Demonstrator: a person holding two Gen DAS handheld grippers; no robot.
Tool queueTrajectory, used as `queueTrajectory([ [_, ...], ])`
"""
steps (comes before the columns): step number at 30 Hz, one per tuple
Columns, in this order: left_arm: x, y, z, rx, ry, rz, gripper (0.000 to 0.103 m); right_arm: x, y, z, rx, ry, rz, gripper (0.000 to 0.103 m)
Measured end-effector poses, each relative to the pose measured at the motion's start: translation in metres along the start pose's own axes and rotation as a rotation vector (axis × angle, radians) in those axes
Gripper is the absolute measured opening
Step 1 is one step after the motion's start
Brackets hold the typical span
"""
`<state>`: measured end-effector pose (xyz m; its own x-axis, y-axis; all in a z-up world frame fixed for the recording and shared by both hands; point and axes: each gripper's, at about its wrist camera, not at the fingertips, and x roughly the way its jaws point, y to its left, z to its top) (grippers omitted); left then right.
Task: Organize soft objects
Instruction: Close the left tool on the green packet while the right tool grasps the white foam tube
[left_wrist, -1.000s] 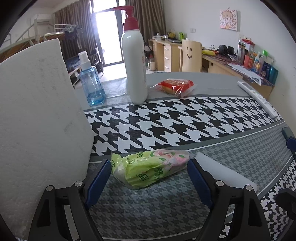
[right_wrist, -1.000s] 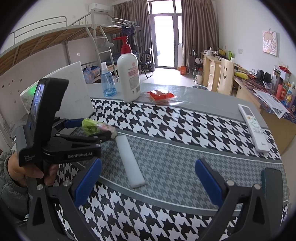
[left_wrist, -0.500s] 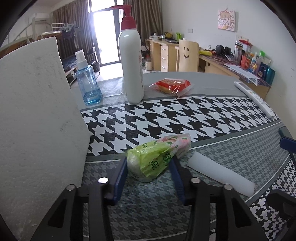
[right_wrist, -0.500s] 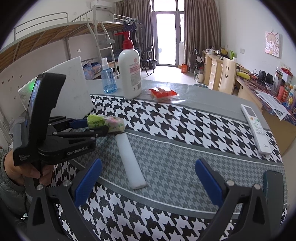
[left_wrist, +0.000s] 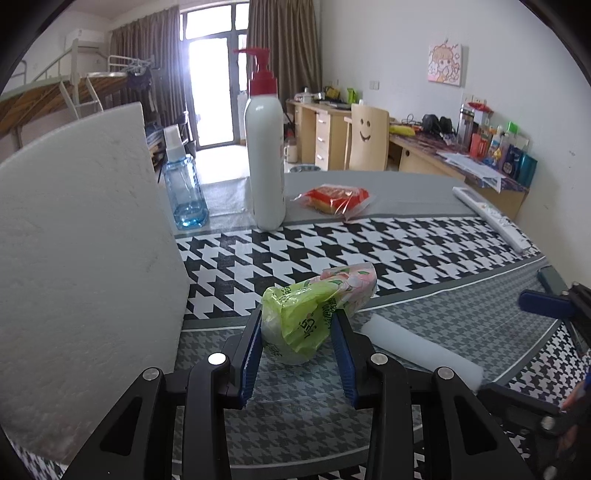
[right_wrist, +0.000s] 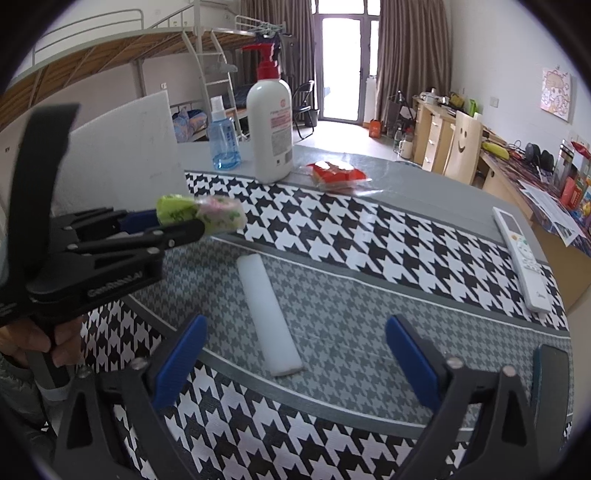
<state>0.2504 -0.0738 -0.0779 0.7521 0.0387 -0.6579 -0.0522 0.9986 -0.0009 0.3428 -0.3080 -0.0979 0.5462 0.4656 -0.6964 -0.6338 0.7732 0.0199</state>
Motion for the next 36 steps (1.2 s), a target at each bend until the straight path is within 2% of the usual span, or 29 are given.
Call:
queueTrajectory([
  [11,-0.015,0.002,-0.002,0.005,-0.057,-0.020,0.038,0.020,0.007,-0.002,-0.040,0.081,0.021,0.068],
  [15,-0.017,0.002,-0.003,0.010,-0.063,-0.024,0.038,0.024,0.007,-0.003,-0.039,0.100,0.019,0.063],
  [17,-0.018,0.002,-0.004,0.009,-0.067,-0.027,0.038,0.026,0.007,-0.004,-0.039,0.112,0.013,0.055],
  [22,-0.020,0.005,-0.004,0.002,-0.069,-0.031,0.038,0.029,0.009,-0.005,-0.046,0.128,0.010,0.047],
  [31,-0.023,0.004,-0.007,0.007,-0.075,-0.038,0.038,0.028,0.016,-0.008,-0.062,0.139,-0.008,0.041],
  [36,-0.025,0.005,-0.009,0.011,-0.077,-0.044,0.038,0.027,0.022,-0.007,-0.076,0.141,-0.003,0.029],
])
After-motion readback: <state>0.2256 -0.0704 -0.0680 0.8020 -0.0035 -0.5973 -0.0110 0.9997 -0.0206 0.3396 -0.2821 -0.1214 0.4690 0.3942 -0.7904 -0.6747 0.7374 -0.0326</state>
